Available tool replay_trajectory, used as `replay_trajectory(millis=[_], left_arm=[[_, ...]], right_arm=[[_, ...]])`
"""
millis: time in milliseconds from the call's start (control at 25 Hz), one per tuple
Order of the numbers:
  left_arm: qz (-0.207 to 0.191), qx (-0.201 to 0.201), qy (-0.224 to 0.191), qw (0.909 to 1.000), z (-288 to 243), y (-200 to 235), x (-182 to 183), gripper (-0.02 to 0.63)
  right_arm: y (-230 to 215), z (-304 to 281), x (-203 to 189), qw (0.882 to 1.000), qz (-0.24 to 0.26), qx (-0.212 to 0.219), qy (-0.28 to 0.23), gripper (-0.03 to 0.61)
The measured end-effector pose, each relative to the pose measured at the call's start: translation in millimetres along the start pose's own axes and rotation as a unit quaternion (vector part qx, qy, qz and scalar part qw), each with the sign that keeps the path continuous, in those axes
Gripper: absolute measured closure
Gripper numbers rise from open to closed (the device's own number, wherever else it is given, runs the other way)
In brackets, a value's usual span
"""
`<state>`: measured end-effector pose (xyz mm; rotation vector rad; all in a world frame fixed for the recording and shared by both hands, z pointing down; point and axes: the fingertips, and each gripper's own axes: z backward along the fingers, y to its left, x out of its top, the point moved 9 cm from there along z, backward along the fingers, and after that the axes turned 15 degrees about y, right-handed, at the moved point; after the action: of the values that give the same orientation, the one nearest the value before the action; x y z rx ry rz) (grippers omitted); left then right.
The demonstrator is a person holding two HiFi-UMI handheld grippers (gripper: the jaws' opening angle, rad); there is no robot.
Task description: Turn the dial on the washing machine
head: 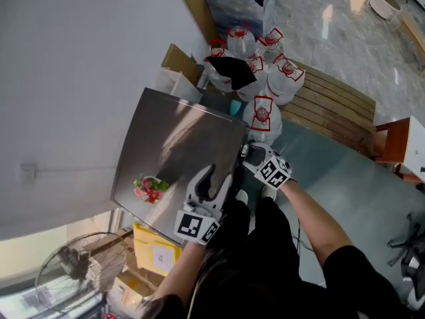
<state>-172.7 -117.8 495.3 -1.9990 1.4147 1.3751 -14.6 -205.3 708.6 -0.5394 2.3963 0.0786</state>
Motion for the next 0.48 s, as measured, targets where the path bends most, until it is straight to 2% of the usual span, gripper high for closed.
replay_trajectory(millis=[320,480], left_arm=[[0.002,0.006,0.009,0.9999,1.4,3.2,-4.9,0.453],[0.003,0.01,0.008,0.9999,0.8,4.8,-5.9,0.453]], right_arm=[[-3.3,-6.9,1.5,1.0,0.017,0.013,0.0,0.347],[-9.3,-8.3,-2.1,0.999,-0.025,0.04,-0.017,0.347]])
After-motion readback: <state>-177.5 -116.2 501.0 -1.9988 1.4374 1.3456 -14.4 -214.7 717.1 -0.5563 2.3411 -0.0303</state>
